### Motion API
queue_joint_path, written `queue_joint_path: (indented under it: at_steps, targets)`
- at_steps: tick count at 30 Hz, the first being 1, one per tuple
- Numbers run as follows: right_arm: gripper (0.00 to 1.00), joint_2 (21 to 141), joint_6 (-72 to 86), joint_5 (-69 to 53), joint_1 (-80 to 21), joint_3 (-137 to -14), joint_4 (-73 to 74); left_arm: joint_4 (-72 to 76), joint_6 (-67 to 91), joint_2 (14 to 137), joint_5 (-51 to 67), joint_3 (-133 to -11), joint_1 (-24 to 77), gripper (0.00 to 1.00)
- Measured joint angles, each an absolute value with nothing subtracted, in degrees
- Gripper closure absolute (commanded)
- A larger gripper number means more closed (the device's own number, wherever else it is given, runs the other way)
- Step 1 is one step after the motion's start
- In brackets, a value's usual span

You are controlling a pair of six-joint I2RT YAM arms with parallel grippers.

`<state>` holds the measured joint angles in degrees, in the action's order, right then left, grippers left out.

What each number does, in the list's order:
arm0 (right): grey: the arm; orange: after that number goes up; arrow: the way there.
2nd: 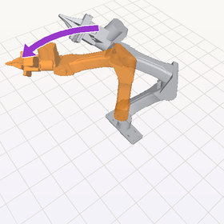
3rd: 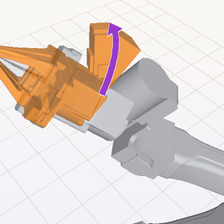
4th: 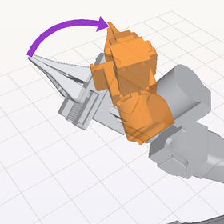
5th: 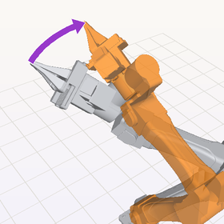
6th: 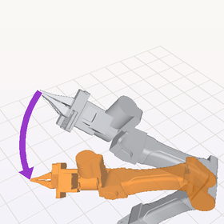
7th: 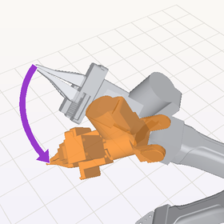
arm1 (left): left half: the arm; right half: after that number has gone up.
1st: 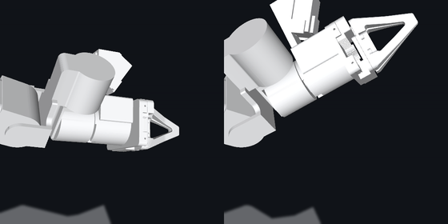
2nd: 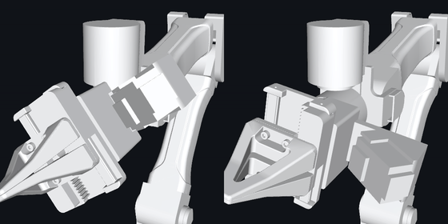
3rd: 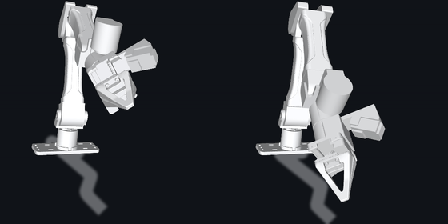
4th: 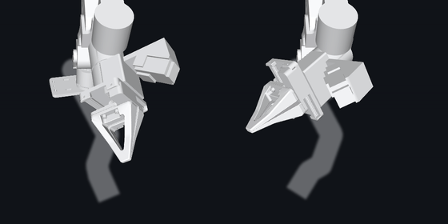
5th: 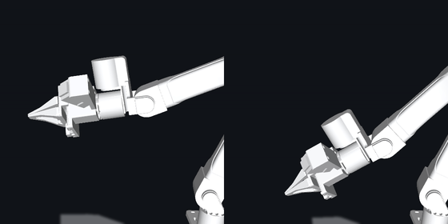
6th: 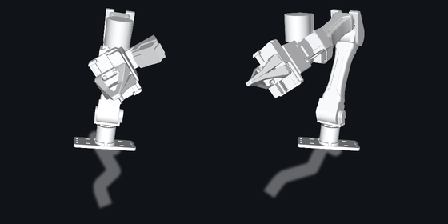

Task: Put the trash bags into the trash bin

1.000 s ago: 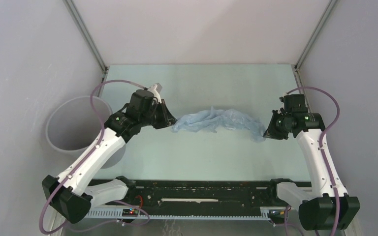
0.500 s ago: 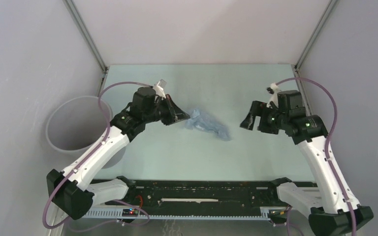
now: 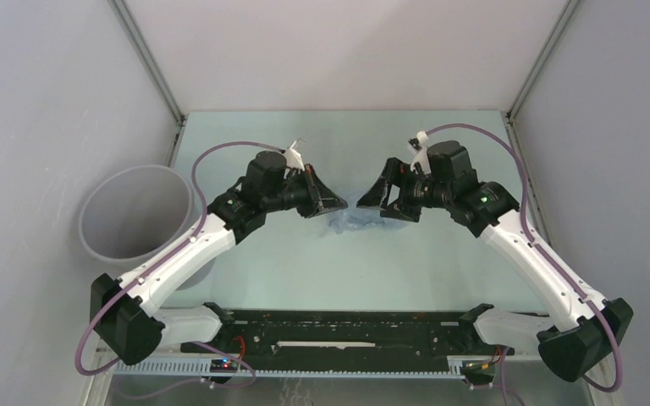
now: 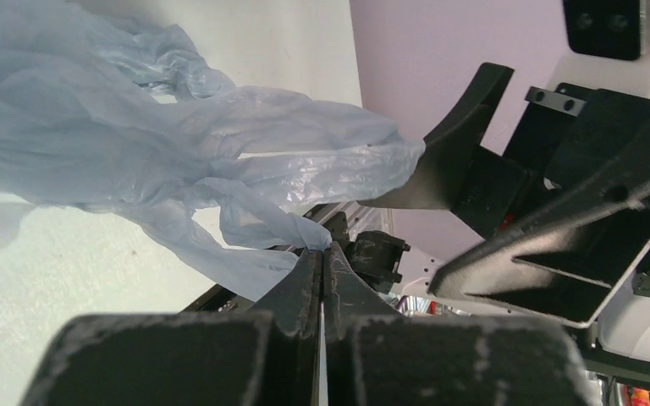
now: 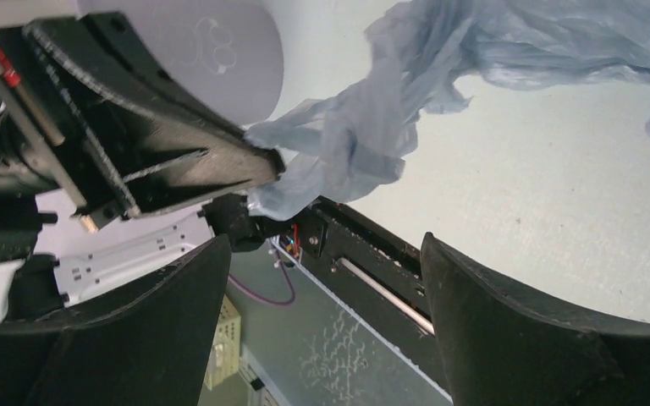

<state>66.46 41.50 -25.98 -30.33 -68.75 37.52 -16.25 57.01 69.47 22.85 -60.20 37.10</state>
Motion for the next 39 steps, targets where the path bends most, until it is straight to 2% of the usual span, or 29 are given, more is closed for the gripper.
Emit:
queue_joint_path:
  at_steps: [10, 19, 21, 22, 23, 24, 25, 26, 27, 30, 31, 34, 39]
  targets:
    - [0.17, 67.2, 44.6, -20.2, -30.4, -68.6, 36.8, -14.2, 57.6, 69.5, 22.8, -60.2, 37.4, 1.00]
    - [0.22, 72.6, 45.5, -17.9, -29.9, -68.6, 33.8, -14.2, 57.6, 69.4, 22.9, -60.2, 37.7, 1.00]
    - [0.31, 73.8, 45.7, -18.1, -29.6, -68.6, 33.1, -14.2, 57.6, 69.4, 22.9, -60.2, 37.8, 1.00]
    - [0.39, 74.5, 45.9, -18.3, -29.6, -68.6, 32.7, -14.2, 57.6, 69.4, 22.9, -60.2, 37.8, 1.00]
    - [0.50, 75.1, 45.9, -18.6, -29.6, -68.6, 32.3, -14.2, 57.6, 69.4, 22.9, -60.2, 37.8, 1.00]
    - [0.71, 75.7, 45.9, -19.0, -29.6, -68.6, 32.0, -14.3, 57.6, 69.4, 22.9, -60.2, 37.8, 1.00]
    - [0.86, 76.3, 45.8, -19.9, -29.6, -68.6, 31.5, -14.4, 57.5, 69.4, 22.7, -60.2, 37.8, 0.98]
    - [0.98, 76.8, 45.3, -20.8, -29.5, -68.6, 31.1, -14.7, 57.4, 69.4, 22.7, -60.2, 37.8, 0.96]
    - [1.00, 77.0, 45.1, -21.8, -29.2, -68.5, 30.8, -15.3, 57.0, 69.4, 22.5, -60.2, 37.8, 0.92]
    - [1.00, 76.5, 44.0, -24.6, -28.0, -68.2, 30.8, -18.5, 55.7, 68.9, 21.0, -60.2, 37.8, 0.75]
    - [1.00, 75.9, 43.7, -25.1, -27.3, -68.2, 30.8, -19.8, 55.2, 68.6, 20.5, -60.2, 37.8, 0.64]
    - [1.00, 72.8, 42.2, -26.8, -25.4, -67.8, 31.0, -22.7, 53.4, 66.7, 18.5, -59.6, 37.8, 0.42]
    - [1.00, 68.6, 40.1, -29.0, -23.4, -67.8, 32.5, -25.3, 51.2, 63.8, 18.0, -58.0, 37.8, 0.13]
